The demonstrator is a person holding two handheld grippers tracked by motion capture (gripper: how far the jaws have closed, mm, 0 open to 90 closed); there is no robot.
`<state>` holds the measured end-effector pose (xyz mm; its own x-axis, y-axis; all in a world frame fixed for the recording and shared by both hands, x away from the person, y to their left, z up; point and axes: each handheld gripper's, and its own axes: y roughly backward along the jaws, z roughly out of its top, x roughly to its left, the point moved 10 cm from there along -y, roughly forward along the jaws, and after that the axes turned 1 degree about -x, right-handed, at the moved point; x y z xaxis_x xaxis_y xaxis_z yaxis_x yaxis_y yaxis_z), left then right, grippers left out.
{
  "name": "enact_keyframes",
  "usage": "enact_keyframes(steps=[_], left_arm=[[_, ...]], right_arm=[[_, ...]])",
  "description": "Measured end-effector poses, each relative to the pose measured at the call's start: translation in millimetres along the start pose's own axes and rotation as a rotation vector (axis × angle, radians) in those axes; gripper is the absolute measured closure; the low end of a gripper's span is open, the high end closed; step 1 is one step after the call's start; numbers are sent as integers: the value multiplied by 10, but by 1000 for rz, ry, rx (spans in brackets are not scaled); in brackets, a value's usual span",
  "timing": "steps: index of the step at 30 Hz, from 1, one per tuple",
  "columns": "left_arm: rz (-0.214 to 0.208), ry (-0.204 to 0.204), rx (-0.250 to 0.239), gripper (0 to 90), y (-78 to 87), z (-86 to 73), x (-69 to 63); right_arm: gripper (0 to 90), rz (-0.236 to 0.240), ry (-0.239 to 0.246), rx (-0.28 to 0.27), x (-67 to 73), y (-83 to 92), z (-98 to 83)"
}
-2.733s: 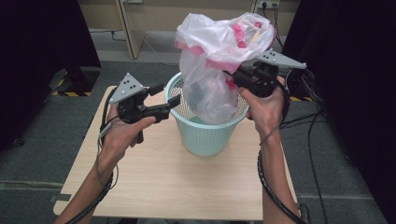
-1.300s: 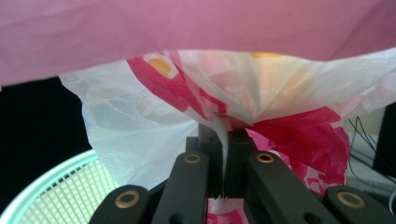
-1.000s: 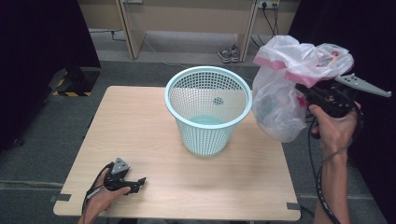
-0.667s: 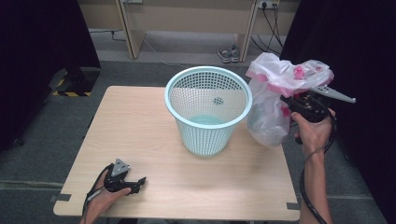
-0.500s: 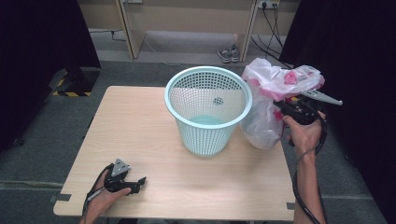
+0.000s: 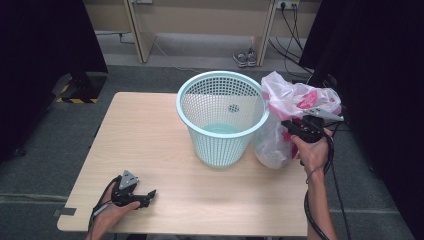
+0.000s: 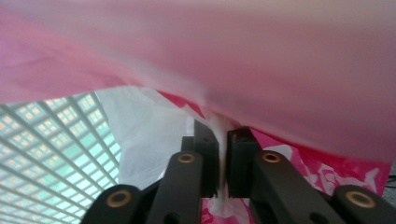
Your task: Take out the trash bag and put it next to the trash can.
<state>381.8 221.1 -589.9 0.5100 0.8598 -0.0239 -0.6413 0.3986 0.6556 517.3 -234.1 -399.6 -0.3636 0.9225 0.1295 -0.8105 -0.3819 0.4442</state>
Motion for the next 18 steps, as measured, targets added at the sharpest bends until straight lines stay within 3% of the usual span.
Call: enact_keyframes(steps=[2,5,8,13,18], left_arm=[[0,1,0,131,2,-2,0],[1,1,-1,131,3,-3,0],[2,0,1,131,8,-7,0],[3,1,1,131,12,-11,-1],[4,2,1,131,15,-14,-2]], right_arm=[[727,-11,1,9,1,6,-33],[506,-44,-4,27,18,43,-99],[336,-47,-2,33,129,157,-187],[251,-20,9,47,301,347,-402],[235,-16,1,77,304,443,-569]])
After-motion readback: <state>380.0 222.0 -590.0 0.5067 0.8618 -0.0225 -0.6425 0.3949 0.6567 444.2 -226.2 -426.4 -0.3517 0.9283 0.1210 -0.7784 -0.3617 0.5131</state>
